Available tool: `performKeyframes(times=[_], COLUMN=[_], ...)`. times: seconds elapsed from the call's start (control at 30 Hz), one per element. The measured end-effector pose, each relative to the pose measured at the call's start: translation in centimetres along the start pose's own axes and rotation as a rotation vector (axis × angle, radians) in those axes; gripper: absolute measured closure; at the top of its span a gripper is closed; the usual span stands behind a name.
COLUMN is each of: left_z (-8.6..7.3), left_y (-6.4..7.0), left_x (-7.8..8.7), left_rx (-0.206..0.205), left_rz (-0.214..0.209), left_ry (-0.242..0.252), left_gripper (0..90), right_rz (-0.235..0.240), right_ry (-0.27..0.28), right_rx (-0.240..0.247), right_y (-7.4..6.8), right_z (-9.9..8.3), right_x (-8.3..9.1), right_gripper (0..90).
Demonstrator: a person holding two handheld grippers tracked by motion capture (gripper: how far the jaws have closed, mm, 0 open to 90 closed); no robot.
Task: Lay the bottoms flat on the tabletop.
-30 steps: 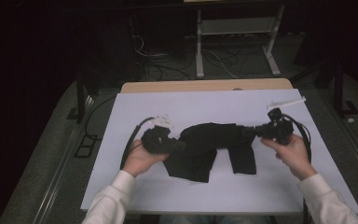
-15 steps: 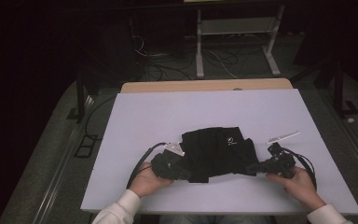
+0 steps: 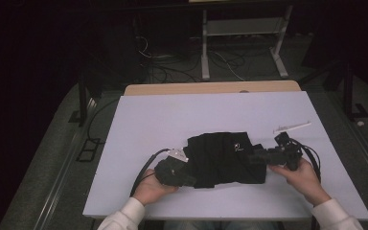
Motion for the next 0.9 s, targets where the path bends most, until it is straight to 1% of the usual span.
performKeyframes(times=[0.07,0.13,0.2,0.3,0.4,0.57,0.63,0.8,0.83,0.9], left_z=[0.0,0.0,0.0,0.0,0.0,0.0,0.0,0.0,0.0,0.0], left_y=[0.0,0.0,0.0,0.0,0.0,0.0,0.0,0.0,0.0,0.0], left_x=[0.0,0.0,0.0,0.0,0.0,0.0,0.1,0.0,0.0,-0.1], left_rx=[-0.001,-0.002,-0.003,-0.004,-0.004,-0.006,-0.004,-0.006,-0.007,-0.007], left_rz=[0.000,-0.001,-0.002,-0.004,-0.005,-0.005,-0.006,-0.007,-0.008,-0.009], left_ry=[-0.002,0.001,0.002,0.005,0.007,0.013,0.016,0.017,0.016,0.016], left_gripper=[88.0,88.0,88.0,88.0,88.0,88.0,88.0,88.0,88.0,88.0], right_rz=[-0.029,-0.041,-0.059,-0.089,-0.111,-0.121,-0.126,-0.118,-0.118,-0.103], right_ry=[0.015,0.030,0.031,0.012,-0.002,-0.019,-0.028,-0.061,-0.071,-0.082], right_rx=[-0.003,-0.018,-0.030,-0.053,-0.075,-0.098,-0.110,-0.138,-0.143,-0.150], right_y=[0.6,1.3,2.0,3.2,4.1,5.1,5.4,6.0,6.0,6.1], right_z=[1.5,2.8,4.0,5.2,6.0,6.4,6.3,5.8,5.7,5.6], right_x=[0.0,-0.2,-0.6,-1.6,-2.5,-3.9,-4.4,-5.6,-5.8,-6.2], right_gripper=[42.1,42.1,42.1,42.1,42.1,42.2,42.3,43.6,44.3,50.3])
Point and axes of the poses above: each handheld gripper's, and its own axes: x roughly backward along the jaws, z roughly out of its top, y roughly to its right, the point moved 3 cm from there along -x, roughly forward along the jaws, and after that the axes turned 5 degrees about -z, right-handed, at the moved point
